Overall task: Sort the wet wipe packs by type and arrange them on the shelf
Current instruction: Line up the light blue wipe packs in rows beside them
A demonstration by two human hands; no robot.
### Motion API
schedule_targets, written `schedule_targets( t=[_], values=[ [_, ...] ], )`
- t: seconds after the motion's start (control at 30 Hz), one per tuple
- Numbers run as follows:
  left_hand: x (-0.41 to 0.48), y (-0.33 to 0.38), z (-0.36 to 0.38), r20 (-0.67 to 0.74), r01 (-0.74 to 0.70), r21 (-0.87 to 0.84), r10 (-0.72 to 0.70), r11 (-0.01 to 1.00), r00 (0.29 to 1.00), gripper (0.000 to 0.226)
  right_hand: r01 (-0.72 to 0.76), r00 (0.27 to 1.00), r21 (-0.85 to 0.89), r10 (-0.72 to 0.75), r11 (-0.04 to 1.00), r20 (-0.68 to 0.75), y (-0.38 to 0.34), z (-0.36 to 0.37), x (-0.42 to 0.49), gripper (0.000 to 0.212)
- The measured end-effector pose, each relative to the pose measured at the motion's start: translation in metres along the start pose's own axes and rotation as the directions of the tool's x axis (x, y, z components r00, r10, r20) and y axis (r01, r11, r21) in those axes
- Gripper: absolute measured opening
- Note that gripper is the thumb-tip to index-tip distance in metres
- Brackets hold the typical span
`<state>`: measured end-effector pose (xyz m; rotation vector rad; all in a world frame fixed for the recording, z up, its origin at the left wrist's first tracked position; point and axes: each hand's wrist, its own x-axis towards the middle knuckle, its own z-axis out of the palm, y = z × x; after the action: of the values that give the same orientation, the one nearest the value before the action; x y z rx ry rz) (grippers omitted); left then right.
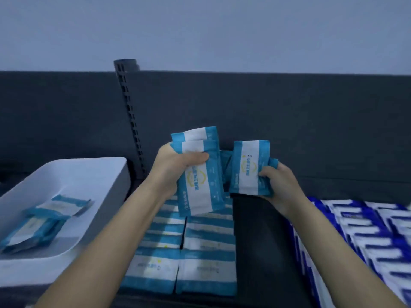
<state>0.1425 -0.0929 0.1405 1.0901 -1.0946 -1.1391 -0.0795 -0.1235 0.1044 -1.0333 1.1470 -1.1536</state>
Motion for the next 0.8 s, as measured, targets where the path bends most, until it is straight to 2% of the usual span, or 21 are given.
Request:
schedule_targets(
  t=[0.33,0.43,0.47,0.5,0.53,0.57,0.6,0.63,0.67,0.73,0.77,0.8],
  values=[
    [0.028,-0.088,0.109,0.174,0.208,0.142,-0.231,0.968,0.957,0.019,-0.175,0.949,-0.193,0.113,0.966,-0.295,0.057,-0.155,0.027,0.014],
    [0.03,-0.1,0.121,0.21,0.241,0.145,-0.268,0.96,0.94,0.02,-0.224,0.937,-0.367,0.097,0.903,-0.335,0.067,-0.179,0.032,0.014],
    [0.031,-0.103,0.123,0.227,0.247,0.142,-0.274,0.959,0.934,0.02,-0.23,0.938,-0.52,0.045,0.823,-0.343,0.07,-0.184,0.033,0.017],
    [0.031,-0.105,0.126,0.249,0.25,0.136,-0.278,0.959,0.928,0.021,-0.221,0.938,-0.702,-0.051,0.677,-0.343,0.072,-0.188,0.032,0.02],
    [0.03,-0.107,0.127,0.271,0.253,0.124,-0.278,0.959,0.922,0.021,-0.191,0.93,-0.856,-0.19,0.481,-0.314,0.073,-0.189,0.032,0.024],
    [0.03,-0.108,0.129,0.293,0.255,0.109,-0.276,0.961,0.916,0.022,-0.141,0.913,-0.942,-0.328,0.306,-0.243,0.074,-0.188,0.032,0.029],
    [0.03,-0.11,0.129,0.313,0.254,0.093,-0.271,0.963,0.91,0.023,-0.077,0.892,-0.969,-0.417,0.236,-0.172,0.072,-0.181,0.031,0.034],
    [0.03,-0.11,0.129,0.334,0.254,0.079,-0.266,0.964,0.905,0.024,-0.016,0.895,-0.967,-0.427,0.254,-0.127,0.067,-0.173,0.031,0.037],
    [0.03,-0.111,0.129,0.352,0.255,0.069,-0.263,0.965,0.898,0.025,0.042,0.914,-0.937,-0.391,0.347,-0.104,0.063,-0.165,0.032,0.04],
    [0.032,-0.111,0.127,0.394,0.248,0.057,-0.25,0.967,0.885,0.026,-0.028,0.989,-0.793,-0.097,0.609,-0.109,0.056,-0.148,0.034,0.049],
    [0.033,-0.112,0.126,0.411,0.245,0.049,-0.243,0.968,0.878,0.028,-0.125,0.992,-0.665,0.085,0.737,-0.092,0.055,-0.141,0.034,0.054],
    [0.034,-0.113,0.123,0.423,0.246,0.041,-0.24,0.968,0.874,0.028,-0.252,0.965,-0.485,0.256,0.838,-0.059,0.055,-0.135,0.034,0.052]
  ],
)
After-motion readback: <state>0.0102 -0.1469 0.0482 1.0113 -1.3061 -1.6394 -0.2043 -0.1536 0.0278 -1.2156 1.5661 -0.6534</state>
